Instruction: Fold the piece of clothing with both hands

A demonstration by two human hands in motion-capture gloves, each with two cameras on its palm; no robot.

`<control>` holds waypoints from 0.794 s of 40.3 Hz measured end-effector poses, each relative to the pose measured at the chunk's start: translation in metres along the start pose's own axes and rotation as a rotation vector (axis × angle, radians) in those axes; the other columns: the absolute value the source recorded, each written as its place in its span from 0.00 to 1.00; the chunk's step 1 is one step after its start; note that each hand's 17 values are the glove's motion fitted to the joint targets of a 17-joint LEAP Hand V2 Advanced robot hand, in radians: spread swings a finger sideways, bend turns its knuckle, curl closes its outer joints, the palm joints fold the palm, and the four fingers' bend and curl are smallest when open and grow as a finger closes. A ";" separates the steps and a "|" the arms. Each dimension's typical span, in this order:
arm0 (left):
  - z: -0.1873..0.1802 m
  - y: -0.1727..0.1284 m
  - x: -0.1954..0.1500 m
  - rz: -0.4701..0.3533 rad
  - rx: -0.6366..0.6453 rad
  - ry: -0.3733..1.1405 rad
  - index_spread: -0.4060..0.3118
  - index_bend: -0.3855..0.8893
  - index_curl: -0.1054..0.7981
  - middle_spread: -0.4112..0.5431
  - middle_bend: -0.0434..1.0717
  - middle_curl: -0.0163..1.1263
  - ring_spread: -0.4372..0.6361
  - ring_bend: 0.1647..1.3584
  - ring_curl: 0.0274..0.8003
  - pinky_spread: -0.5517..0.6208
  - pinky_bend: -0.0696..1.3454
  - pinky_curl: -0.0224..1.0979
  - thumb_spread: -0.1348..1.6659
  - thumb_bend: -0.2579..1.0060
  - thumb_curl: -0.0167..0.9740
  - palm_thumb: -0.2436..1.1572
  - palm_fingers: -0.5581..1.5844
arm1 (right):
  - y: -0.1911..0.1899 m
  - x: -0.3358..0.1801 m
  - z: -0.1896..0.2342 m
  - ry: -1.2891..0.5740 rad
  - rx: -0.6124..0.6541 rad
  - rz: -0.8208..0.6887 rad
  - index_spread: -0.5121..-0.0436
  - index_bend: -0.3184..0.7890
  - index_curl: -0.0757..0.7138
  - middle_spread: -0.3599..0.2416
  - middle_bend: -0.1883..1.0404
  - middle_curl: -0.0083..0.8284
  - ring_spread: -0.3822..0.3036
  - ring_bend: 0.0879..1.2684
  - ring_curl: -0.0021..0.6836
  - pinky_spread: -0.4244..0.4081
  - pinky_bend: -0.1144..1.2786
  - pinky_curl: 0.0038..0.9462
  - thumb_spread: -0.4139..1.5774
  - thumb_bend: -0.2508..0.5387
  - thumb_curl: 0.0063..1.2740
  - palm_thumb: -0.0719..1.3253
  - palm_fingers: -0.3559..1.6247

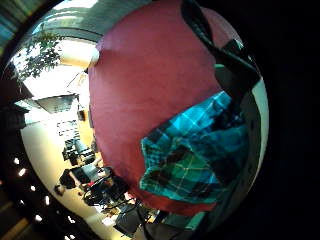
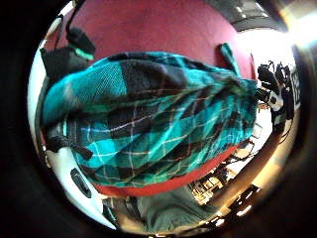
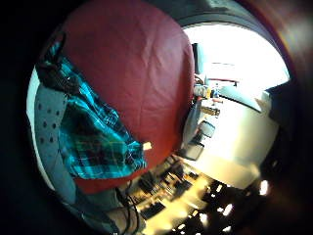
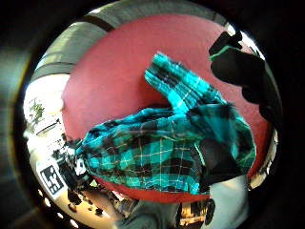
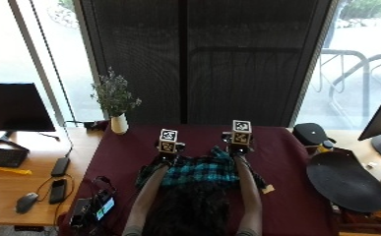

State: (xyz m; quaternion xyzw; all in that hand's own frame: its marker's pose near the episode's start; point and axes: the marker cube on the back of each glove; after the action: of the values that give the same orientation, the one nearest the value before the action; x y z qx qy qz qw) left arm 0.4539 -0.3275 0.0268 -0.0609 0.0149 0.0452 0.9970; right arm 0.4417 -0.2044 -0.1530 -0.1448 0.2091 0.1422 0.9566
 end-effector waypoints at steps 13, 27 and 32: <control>0.001 0.039 0.019 0.090 0.550 -0.019 0.28 0.42 0.59 0.18 0.26 0.43 0.13 0.36 0.49 0.47 0.21 0.28 0.75 0.18 0.37 0.80 0.64 | 0.108 0.094 0.099 -0.460 0.434 0.386 0.40 0.37 0.44 0.34 0.27 0.47 0.34 0.33 0.57 0.42 0.51 0.41 0.75 0.26 0.34 0.65 0.55; 0.083 0.057 0.043 0.096 0.103 0.108 0.34 0.42 0.60 0.32 0.13 0.39 0.39 0.21 0.45 0.60 0.27 0.34 0.84 0.16 0.28 0.54 0.48 | 0.139 0.102 0.163 -0.832 0.169 0.474 0.41 0.18 0.22 0.58 0.28 0.44 0.40 0.59 0.65 0.35 0.72 0.44 0.80 0.23 0.25 0.32 0.61; 0.093 0.059 0.040 0.081 0.035 0.182 0.37 0.42 0.58 0.39 0.14 0.35 0.49 0.22 0.43 0.65 0.31 0.35 0.89 0.17 0.23 0.44 0.44 | 0.140 0.092 0.151 -0.932 0.170 0.441 0.45 0.24 0.16 0.58 0.33 0.47 0.36 0.65 0.70 0.25 0.75 0.45 0.81 0.39 0.28 0.45 0.65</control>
State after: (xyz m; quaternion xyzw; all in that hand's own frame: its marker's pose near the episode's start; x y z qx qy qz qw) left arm 0.4903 -0.2540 0.1105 -0.0469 0.1085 0.0792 0.9898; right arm 0.5294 -0.0060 -0.0922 0.0593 -0.2023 0.3721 0.9039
